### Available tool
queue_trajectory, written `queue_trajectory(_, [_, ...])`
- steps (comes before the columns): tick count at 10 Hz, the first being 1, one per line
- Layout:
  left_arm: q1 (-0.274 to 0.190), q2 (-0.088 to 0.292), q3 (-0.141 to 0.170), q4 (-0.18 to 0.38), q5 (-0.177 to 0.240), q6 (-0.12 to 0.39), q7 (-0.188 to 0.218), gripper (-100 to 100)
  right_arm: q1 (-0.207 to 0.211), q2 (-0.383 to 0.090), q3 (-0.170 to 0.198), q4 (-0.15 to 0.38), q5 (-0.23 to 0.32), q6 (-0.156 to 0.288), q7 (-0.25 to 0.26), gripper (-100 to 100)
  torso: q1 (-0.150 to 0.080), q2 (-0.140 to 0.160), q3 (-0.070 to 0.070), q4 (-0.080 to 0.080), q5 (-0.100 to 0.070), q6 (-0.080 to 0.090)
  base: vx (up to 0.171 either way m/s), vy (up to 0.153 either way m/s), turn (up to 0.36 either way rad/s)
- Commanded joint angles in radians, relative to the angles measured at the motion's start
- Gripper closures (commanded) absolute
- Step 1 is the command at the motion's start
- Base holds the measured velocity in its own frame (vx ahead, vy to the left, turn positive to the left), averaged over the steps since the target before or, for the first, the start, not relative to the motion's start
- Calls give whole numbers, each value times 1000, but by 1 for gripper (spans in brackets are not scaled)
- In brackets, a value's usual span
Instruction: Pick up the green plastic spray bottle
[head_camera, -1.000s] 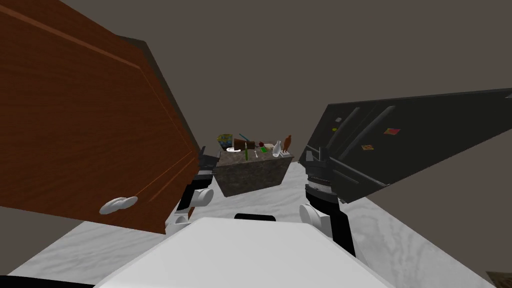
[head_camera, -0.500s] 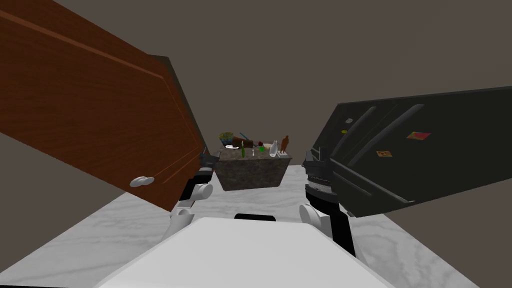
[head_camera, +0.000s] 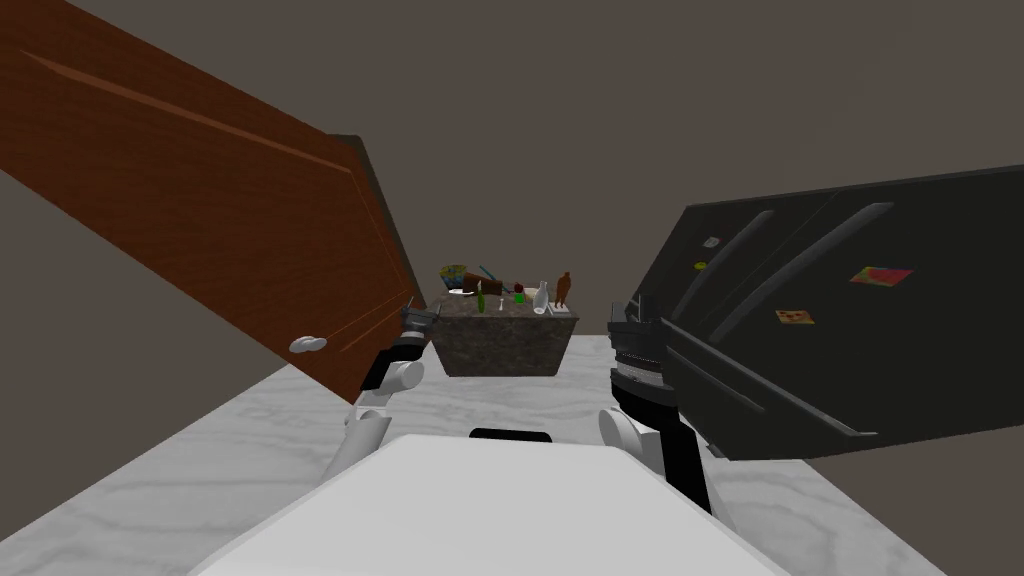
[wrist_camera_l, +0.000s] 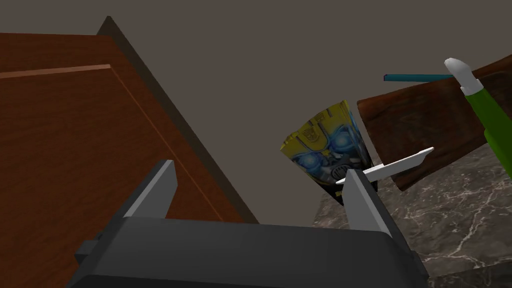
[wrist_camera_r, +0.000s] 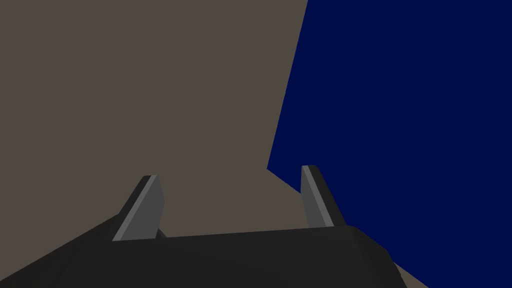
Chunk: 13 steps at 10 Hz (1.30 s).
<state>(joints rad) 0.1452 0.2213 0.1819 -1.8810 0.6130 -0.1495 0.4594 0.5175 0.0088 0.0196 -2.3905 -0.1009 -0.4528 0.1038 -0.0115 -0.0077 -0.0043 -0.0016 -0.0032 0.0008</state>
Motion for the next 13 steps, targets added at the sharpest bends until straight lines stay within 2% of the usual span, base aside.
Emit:
queue_trajectory(1, [-16, 7, 15, 24, 42, 41, 24, -100, 0, 0, 0, 0, 0, 0, 0, 0, 0, 0, 0, 0, 0, 0, -3, -155, 111])
queue_trajectory(2, [-28, 12, 26, 43, 75, 67, 43, -100, 0, 0, 0, 0, 0, 0, 0, 0, 0, -1, 0, 0, 0, 0, 25, -169, 192])
queue_trajectory(3, [-28, 12, 26, 43, 75, 75, 43, -100, 0, 0, 0, 0, 0, 0, 0, 0, 0, -2, -1, 0, 0, 0, 23, -116, 57])
queue_trajectory(6, [-57, 33, 57, 95, 171, 169, 100, -100, 0, 0, 0, 0, 0, 0, 0, 0, 2, -6, -3, -1, 1, 0, 63, -135, 107])
queue_trajectory(7, [-57, 33, 57, 95, 175, 183, 100, -100, 0, 0, 0, 0, 0, 0, 0, 0, 2, -7, -4, -2, 0, 0, 69, -117, 27])
queue_trajectory(8, [-64, 43, 65, 111, 208, 214, 118, -100, 0, 0, 0, 0, 0, 0, 0, 0, 3, -7, -4, -2, 1, 0, 85, -108, 49])
queue_trajectory(9, [-64, 43, 65, 111, 208, 221, 118, -100, 0, 0, 0, 0, 0, 0, 0, 0, 4, -8, -4, -2, 1, 0, 73, -67, 33])
queue_trajectory(11, [-74, 65, 81, 141, 272, 284, 155, -100, 0, 0, 0, 0, 0, 0, 0, 0, 7, -7, -4, -2, 2, 0, 112, -75, 57])
queue_trajectory(12, [-74, 65, 81, 141, 272, 296, 155, -100, 0, 0, 0, 0, 0, 0, 0, 0, 6, -10, -6, -2, 1, 0, 120, -58, 11])
queue_trajectory(13, [-78, 77, 87, 155, 304, 325, 172, -100, 0, 0, 0, 0, 0, 0, 0, 0, 8, -10, -6, -2, 2, 0, 103, -51, 5])
